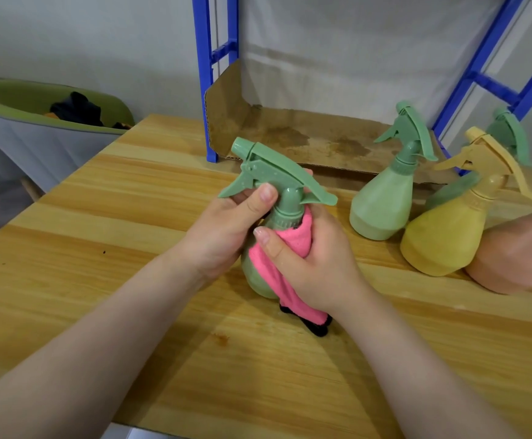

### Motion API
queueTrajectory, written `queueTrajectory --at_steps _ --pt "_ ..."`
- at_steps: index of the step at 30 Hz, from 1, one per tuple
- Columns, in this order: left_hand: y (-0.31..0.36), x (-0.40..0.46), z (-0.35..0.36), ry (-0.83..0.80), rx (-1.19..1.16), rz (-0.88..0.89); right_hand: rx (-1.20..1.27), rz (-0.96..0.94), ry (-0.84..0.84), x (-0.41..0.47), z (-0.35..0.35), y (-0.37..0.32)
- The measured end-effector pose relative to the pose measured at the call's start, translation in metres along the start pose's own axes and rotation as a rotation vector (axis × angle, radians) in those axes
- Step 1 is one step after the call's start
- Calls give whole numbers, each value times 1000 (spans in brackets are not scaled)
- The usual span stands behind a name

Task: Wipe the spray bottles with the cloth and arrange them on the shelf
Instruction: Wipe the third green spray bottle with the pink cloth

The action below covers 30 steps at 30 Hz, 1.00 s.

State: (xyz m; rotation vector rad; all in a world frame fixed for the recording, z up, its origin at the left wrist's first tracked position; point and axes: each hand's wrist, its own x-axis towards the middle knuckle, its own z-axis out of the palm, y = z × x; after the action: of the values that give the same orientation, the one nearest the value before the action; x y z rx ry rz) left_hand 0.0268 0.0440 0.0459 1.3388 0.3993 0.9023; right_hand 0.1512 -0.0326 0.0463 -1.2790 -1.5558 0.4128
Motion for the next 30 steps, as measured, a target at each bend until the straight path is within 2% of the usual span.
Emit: queueTrajectory --at_steps 6,9,15,19,30 --pt "2 4 3 42 -19 63 46 -12 125 2 1 -3" --pt "-1 5 4 69 87 61 34 9 209 3 -2 -1" --pt "-8 0 17 17 184 113 -264 40 262 5 -2 9" --pt "-11 0 18 18 153 145 -375 -34 306 5 4 11" --pt "-8 4 14 86 -142 146 -347 26 125 5 9 14"
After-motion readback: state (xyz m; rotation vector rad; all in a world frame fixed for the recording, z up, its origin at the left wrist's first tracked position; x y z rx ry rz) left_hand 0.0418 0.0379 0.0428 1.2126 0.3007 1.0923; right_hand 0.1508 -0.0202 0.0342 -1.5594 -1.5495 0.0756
